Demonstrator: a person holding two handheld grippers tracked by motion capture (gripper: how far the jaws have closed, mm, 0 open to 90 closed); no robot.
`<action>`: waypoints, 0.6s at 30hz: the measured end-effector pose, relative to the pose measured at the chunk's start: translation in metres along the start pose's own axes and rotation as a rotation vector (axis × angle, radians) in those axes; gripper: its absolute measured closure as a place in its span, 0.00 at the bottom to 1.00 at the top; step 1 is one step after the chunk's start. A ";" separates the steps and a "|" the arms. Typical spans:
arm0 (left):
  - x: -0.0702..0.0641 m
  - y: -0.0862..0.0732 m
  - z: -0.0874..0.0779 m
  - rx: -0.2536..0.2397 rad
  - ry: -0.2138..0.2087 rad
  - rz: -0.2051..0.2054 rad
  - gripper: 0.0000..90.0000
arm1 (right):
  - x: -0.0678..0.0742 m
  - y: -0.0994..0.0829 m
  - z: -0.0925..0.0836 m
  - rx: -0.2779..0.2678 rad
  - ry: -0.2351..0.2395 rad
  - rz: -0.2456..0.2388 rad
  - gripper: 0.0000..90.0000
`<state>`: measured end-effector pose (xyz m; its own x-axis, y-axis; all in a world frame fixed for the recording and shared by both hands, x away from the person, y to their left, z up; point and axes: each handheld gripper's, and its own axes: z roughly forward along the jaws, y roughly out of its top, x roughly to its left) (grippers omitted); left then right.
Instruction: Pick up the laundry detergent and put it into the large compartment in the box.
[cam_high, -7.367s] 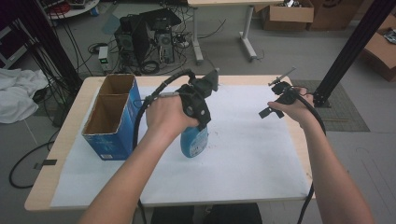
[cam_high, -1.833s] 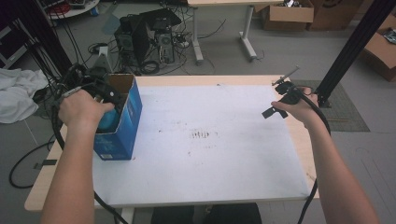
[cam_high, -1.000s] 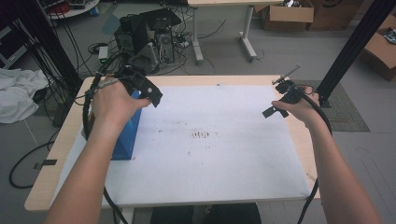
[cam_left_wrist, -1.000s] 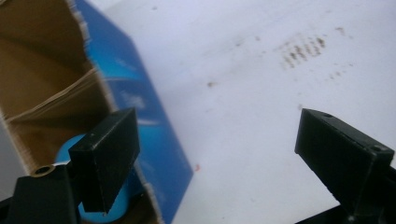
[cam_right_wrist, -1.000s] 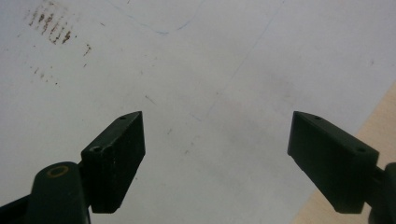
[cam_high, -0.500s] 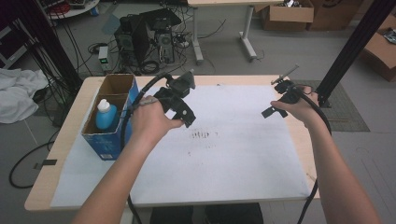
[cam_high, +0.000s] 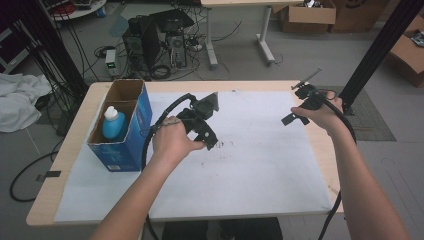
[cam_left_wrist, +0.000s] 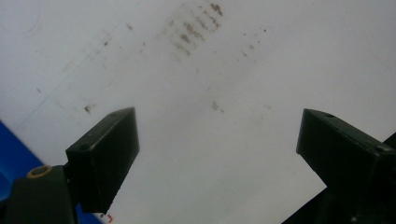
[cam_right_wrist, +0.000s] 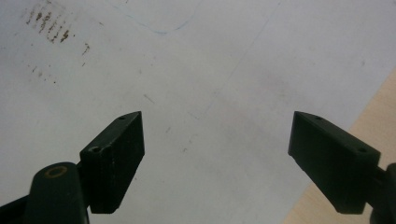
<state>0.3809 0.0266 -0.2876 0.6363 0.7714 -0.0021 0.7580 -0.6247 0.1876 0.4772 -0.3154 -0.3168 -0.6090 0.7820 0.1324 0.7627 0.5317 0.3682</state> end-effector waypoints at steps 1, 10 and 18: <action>0.000 0.000 0.000 0.004 0.001 0.003 0.15 | 0.000 0.000 0.000 0.000 -0.001 0.000 0.21; 0.002 0.000 0.002 0.007 -0.008 -0.005 0.16 | 0.001 0.002 0.001 0.003 0.001 -0.003 0.21; 0.004 -0.002 0.001 0.001 -0.009 -0.009 0.16 | 0.002 0.001 0.000 0.002 -0.006 -0.003 0.21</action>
<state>0.3818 0.0306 -0.2887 0.6304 0.7762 -0.0124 0.7640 -0.6175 0.1869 0.4764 -0.3135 -0.3161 -0.6101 0.7823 0.1255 0.7611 0.5347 0.3672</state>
